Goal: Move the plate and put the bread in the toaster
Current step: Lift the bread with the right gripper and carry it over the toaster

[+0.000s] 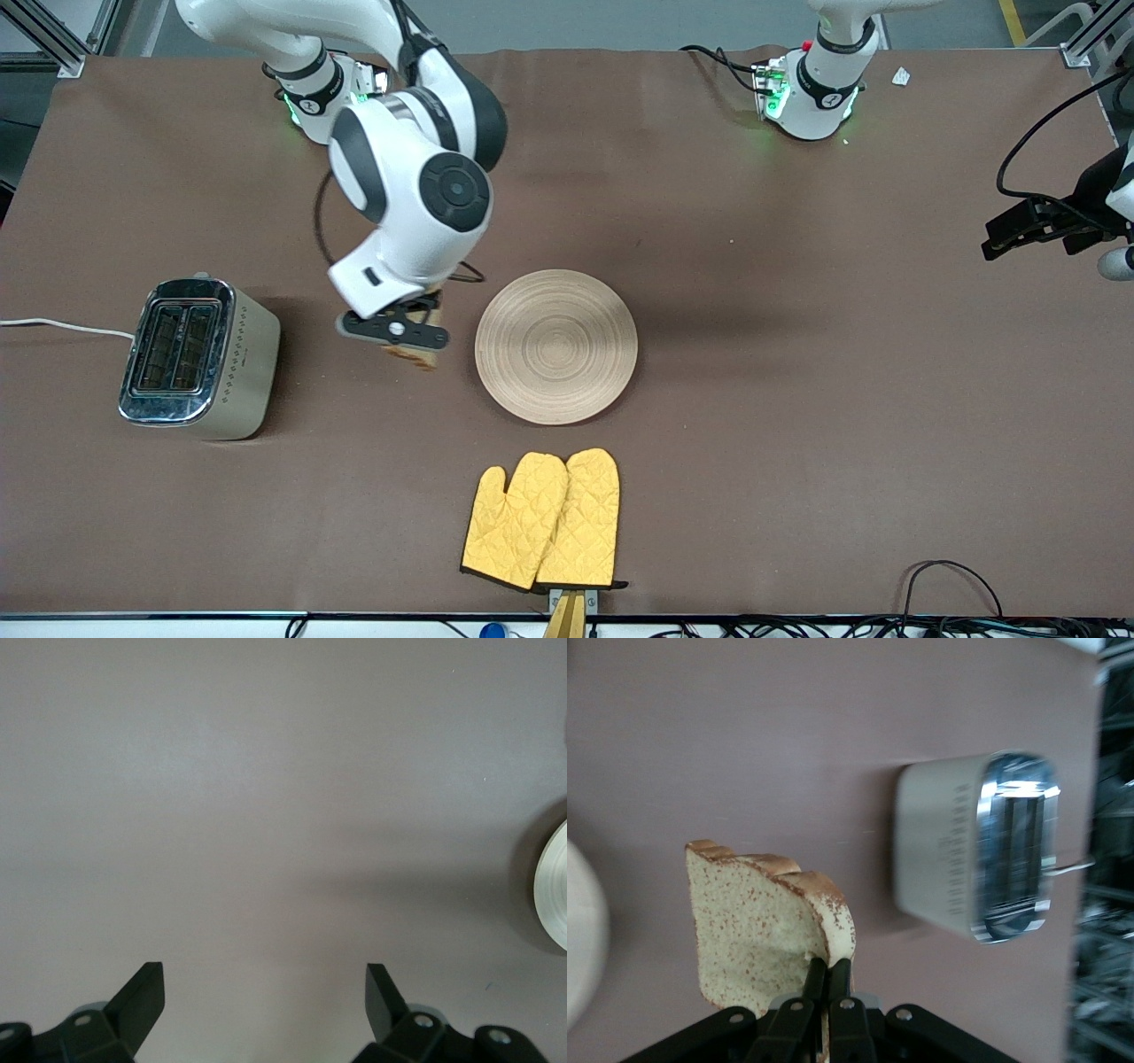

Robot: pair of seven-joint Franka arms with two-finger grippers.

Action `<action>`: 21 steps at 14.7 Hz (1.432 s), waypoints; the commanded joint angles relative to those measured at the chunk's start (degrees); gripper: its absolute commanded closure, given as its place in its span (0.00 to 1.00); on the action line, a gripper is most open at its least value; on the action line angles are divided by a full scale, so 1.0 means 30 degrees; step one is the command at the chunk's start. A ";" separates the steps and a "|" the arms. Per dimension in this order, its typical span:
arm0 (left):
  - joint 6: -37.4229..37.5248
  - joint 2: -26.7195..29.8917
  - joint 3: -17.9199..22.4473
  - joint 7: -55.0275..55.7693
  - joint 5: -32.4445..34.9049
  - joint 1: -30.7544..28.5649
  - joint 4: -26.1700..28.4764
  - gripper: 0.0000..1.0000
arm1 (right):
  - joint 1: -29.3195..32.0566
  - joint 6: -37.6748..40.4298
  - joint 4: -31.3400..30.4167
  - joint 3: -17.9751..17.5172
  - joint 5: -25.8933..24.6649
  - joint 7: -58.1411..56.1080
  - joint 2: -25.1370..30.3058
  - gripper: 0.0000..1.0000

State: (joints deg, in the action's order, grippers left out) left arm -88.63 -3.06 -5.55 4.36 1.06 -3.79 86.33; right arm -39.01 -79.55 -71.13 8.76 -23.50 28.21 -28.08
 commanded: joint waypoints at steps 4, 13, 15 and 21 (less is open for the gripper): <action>0.0070 0.0140 0.0120 0.0101 0.0085 0.0091 -0.0066 0.00 | 0.0552 0.1732 -0.1304 0.2641 -0.5225 -0.7490 0.1187 1.00; -0.0194 0.0081 0.0120 0.0130 0.0056 0.0120 -0.0037 0.00 | 0.4593 -0.2597 -0.4176 0.3055 -0.7548 -0.7676 0.1012 1.00; -0.0165 0.0081 0.0091 0.0130 0.0056 0.0091 -0.0037 0.00 | 0.4655 -0.3246 -0.4704 0.3055 -0.8013 -0.7618 0.1012 1.00; -0.0194 0.0052 0.0120 0.0101 0.0085 0.0061 -0.0037 0.00 | 0.4481 -0.4245 -0.5351 0.2997 -0.7930 -0.7442 0.0807 1.00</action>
State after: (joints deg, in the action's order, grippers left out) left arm -88.83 -3.06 -5.45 4.36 1.06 -3.82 86.32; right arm -24.97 -91.93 -85.62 18.11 -46.01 5.33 -26.28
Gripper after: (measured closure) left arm 0.000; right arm 0.956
